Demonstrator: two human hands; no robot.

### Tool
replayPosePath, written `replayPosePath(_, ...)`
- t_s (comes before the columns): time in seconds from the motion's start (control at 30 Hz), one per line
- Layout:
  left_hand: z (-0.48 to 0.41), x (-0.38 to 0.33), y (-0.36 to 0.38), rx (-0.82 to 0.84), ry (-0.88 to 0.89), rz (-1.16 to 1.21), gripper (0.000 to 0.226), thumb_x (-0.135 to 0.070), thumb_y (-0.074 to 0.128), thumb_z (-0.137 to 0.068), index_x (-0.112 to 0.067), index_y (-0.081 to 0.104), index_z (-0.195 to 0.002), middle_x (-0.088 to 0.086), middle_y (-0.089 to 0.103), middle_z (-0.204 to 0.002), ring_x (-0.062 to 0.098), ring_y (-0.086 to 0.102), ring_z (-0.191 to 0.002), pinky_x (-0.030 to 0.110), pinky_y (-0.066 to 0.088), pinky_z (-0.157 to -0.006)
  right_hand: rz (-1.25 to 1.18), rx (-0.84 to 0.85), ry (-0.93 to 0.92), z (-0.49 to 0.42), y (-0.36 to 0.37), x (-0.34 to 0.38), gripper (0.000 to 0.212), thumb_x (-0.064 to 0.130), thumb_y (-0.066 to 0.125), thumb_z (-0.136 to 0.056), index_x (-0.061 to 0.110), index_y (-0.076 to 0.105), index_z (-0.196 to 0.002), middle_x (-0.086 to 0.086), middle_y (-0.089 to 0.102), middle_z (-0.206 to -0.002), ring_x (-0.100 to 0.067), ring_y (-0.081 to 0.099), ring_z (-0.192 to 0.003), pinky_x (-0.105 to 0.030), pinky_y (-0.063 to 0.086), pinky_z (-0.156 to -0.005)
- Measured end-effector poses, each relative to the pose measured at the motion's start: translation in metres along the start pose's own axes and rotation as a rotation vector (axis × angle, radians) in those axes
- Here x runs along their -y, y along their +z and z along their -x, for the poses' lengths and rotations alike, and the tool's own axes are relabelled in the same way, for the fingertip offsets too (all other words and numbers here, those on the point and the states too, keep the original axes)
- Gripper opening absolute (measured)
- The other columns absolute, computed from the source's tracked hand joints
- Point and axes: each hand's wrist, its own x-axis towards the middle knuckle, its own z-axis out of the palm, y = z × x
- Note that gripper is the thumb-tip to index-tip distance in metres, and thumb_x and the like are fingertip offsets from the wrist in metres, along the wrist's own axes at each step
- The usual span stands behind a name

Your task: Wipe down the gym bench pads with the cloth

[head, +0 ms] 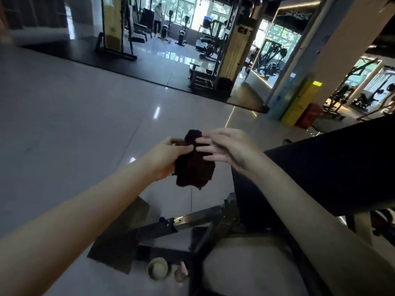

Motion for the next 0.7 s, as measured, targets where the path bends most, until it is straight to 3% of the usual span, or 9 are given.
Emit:
replayPosePath(0.07,-0.008,0.015,-0.009,-0.041,-0.031,0.010,0.035,0.001,0.055,-0.096,-0.001,0.049,-0.130,0.020,0.059,-0.126,0.028,0.065,-0.102,0.029,0.060,-0.065,0.163,-0.131,-0.032,-0.011,-0.009,-0.021,0.013,0.013,0.057,-0.096,0.011,0.065,-0.106,-0.008,0.071,-0.107,-0.018,0.069,-0.098,-0.027,0.057,-0.079)
replayPosePath(0.13,-0.018,0.032,-0.015,-0.022,-0.069,0.028,0.035,0.004,0.050,-0.097,0.001,0.049,-0.132,0.021,0.059,-0.124,0.029,0.064,-0.105,0.030,0.060,-0.064,0.277,-0.151,0.036,-0.023,-0.016,-0.052,0.029,0.023,0.065,-0.092,0.016,0.062,-0.120,0.000,0.064,-0.116,-0.015,0.061,-0.108,-0.029,0.053,-0.088)
replayPosePath(0.27,-0.040,0.076,-0.029,-0.011,-0.150,0.067,0.018,0.005,0.044,-0.098,-0.007,0.054,-0.109,0.016,0.063,-0.104,0.026,0.066,-0.094,0.034,0.062,-0.070,-0.061,0.057,0.444,-0.036,-0.008,-0.128,0.075,0.036,0.081,-0.068,0.004,0.054,-0.130,-0.016,0.061,-0.127,-0.032,0.060,-0.116,-0.051,0.048,-0.100)
replayPosePath(0.3,-0.047,0.091,-0.034,-0.004,-0.180,0.055,0.019,0.004,0.045,-0.099,-0.010,0.054,-0.108,0.017,0.063,-0.105,0.028,0.066,-0.097,0.037,0.061,-0.076,-0.141,0.053,0.508,-0.039,-0.004,-0.150,0.072,0.032,0.081,-0.069,0.000,0.054,-0.128,-0.019,0.062,-0.126,-0.035,0.060,-0.116,-0.051,0.048,-0.100)
replayPosePath(0.37,-0.062,0.129,-0.052,0.019,-0.232,-0.074,0.028,0.002,0.048,-0.099,-0.016,0.054,-0.118,0.018,0.061,-0.114,0.030,0.063,-0.105,0.041,0.056,-0.087,-0.171,-0.009,0.567,-0.045,0.002,-0.201,0.047,0.019,0.074,-0.082,-0.003,0.058,-0.121,-0.020,0.065,-0.119,-0.033,0.065,-0.108,-0.042,0.055,-0.090)
replayPosePath(0.43,-0.078,0.176,-0.080,0.021,-0.231,-0.326,0.040,0.000,0.053,-0.097,-0.019,0.047,-0.132,0.017,0.059,-0.118,0.027,0.060,-0.103,0.036,0.052,-0.087,-0.153,-0.089,0.600,-0.049,0.008,-0.259,0.027,0.009,0.066,-0.089,-0.004,0.063,-0.113,-0.021,0.069,-0.108,-0.030,0.071,-0.093,-0.035,0.060,-0.076)
replayPosePath(0.57,-0.096,0.278,-0.155,-0.091,-0.337,-0.575,0.043,-0.006,0.059,-0.096,-0.013,0.045,-0.136,0.008,0.057,-0.114,0.016,0.056,-0.094,0.015,0.046,-0.070,-0.157,-0.199,0.746,-0.048,0.024,-0.394,0.030,0.004,0.067,-0.087,-0.005,0.063,-0.116,-0.022,0.071,-0.104,-0.035,0.071,-0.093,-0.042,0.058,-0.081)
replayPosePath(0.63,-0.105,0.333,-0.193,-0.107,-0.453,-0.635,0.035,-0.011,0.057,-0.097,-0.017,0.049,-0.130,0.005,0.060,-0.116,0.015,0.057,-0.092,0.022,0.049,-0.072,-0.082,-0.240,0.845,-0.049,0.032,-0.463,0.030,0.007,0.069,-0.087,-0.001,0.064,-0.115,-0.018,0.072,-0.099,-0.032,0.071,-0.087,-0.039,0.059,-0.073)
replayPosePath(0.7,-0.119,0.390,-0.220,-0.098,-0.545,-0.642,0.025,-0.014,0.057,-0.097,-0.022,0.053,-0.120,0.006,0.061,-0.117,0.018,0.060,-0.099,0.034,0.052,-0.086,-0.026,-0.243,0.947,-0.049,0.037,-0.530,0.033,0.008,0.069,-0.087,0.000,0.061,-0.118,-0.015,0.070,-0.099,-0.029,0.071,-0.084,-0.032,0.057,-0.062)
